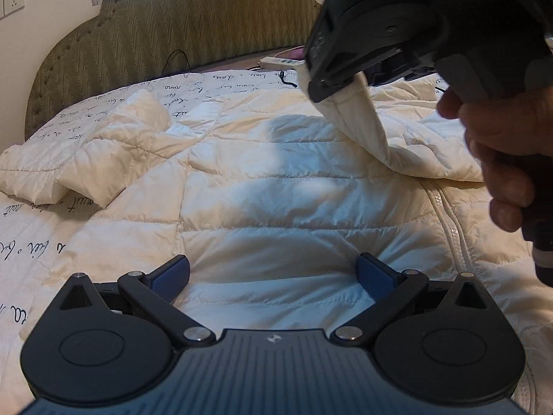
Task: Fold small clothes
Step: 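Lift the sleeve with the right tool and lay it across the jacket body, then open the right tool to release the sleeve and withdraw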
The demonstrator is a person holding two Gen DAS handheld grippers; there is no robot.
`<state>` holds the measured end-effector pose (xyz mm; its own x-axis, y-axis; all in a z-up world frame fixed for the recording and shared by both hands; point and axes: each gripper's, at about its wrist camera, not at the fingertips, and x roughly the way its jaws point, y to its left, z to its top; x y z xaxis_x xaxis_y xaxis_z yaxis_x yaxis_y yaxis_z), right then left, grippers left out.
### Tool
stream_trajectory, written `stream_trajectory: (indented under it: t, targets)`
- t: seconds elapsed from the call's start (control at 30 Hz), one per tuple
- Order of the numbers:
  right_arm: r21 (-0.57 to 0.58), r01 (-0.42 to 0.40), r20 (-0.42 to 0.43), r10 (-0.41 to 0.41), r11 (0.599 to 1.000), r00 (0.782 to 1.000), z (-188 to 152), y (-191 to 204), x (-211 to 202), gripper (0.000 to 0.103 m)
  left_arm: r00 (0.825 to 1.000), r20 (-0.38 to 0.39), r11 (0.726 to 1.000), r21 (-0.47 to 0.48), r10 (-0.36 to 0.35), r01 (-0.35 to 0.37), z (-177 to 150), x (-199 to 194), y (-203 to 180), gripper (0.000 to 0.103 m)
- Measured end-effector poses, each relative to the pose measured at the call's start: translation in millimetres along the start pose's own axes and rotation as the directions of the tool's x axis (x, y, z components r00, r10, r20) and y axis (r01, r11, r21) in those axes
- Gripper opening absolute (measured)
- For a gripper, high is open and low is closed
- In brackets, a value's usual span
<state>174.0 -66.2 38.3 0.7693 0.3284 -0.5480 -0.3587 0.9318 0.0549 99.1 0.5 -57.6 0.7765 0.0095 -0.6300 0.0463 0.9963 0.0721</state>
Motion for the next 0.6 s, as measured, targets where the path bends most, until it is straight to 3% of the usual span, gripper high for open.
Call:
stream_trajectory:
  t: [0.27,0.33,0.37,0.4,0.43,0.5,0.6]
  targets:
    - [-0.08,-0.024,-0.035,0.021,0.996,0.999,0.8,22.6,22.4,0.018,1.0,0.001,1.0,0.0,0.0,0.0,-0.1,0.6,0.2,0.103]
    - [-0.083,-0.047,-0.059,0.042,0.995,0.997,0.2,24.8,29.8,0.023,1.0,0.001,1.0,0.0,0.0,0.0,-0.2,0.7,0.2,0.103]
    - [-0.08,-0.072,-0.083,0.065,0.994,0.994,-0.6,25.2,34.2,0.032,1.0,0.001,1.0,0.0,0.0,0.0,-0.2,0.8,0.2,0.103]
    - [-0.073,-0.095,-0.11,0.087,0.993,0.99,-1.8,25.6,38.6,0.049,1.0,0.001,1.0,0.0,0.0,0.0,-0.3,0.9,0.3,0.103]
    - [-0.059,-0.126,-0.136,0.117,0.99,0.984,-2.9,25.2,41.9,0.056,1.0,0.001,1.0,0.0,-0.001,0.001,-0.3,0.9,0.3,0.103]
    - [-0.011,-0.181,-0.147,0.177,0.983,0.973,-2.7,22.1,39.9,0.058,1.0,0.001,1.0,0.0,-0.001,0.001,-0.3,0.9,0.2,0.103]
    - [0.116,-0.282,-0.048,0.289,0.952,0.956,7.9,3.3,19.7,0.058,1.0,0.001,1.0,0.001,0.001,-0.001,-0.4,1.1,0.2,0.103]
